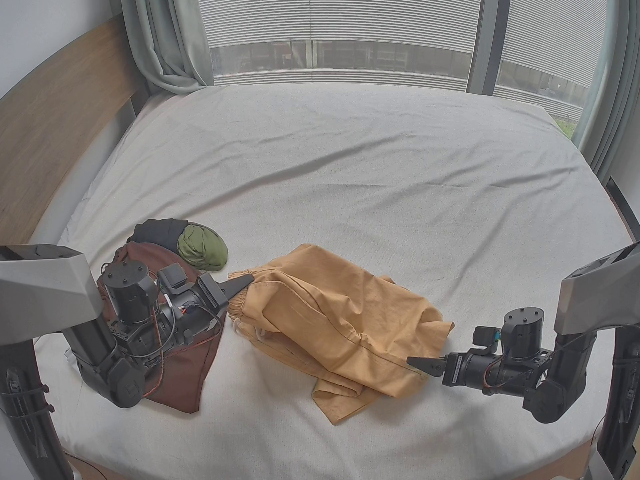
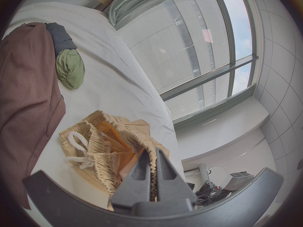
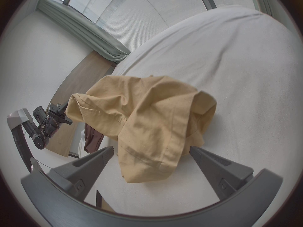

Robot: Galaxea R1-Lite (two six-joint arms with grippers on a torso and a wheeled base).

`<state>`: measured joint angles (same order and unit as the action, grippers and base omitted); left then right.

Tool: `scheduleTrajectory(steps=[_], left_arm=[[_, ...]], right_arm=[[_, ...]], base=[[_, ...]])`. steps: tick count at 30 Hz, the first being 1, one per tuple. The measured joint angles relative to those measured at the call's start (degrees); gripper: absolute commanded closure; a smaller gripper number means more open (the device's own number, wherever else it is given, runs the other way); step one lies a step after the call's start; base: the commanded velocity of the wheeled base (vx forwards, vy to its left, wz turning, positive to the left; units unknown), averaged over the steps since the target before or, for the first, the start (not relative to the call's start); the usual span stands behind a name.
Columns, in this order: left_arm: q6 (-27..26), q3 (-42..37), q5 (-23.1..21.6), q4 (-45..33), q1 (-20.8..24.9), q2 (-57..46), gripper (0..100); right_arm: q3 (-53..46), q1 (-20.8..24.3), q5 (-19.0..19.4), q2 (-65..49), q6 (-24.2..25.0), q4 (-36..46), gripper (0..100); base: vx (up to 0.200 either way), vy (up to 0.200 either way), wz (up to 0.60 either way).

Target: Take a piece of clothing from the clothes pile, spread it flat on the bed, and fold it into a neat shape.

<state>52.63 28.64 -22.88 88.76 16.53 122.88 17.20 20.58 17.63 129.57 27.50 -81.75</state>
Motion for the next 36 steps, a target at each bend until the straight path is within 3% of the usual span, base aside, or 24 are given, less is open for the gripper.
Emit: scheduleTrajectory(steps=[9,22,36], left_arm=[[0.00,0.30,0.06,-0.05,-0.16,0.02,100],[0.09,0.99,0.74,0.00,-0.27,0.13,100],[0.22,1.82,0.85,-0.02,-1.23,1.07,100]], right_arm=[[0.18,2.24,-0.20,5.27,2.82,-5.71,0],[0.49,4.78,0.84,7.12,7.80,-6.60,0],[-2.55,6.66,6.51,0.15,8.00,-6.60,0]], base=[[0.000,0.000,0.00],[0.000,0.000,0.00],[0.000,0.000,0.00]])
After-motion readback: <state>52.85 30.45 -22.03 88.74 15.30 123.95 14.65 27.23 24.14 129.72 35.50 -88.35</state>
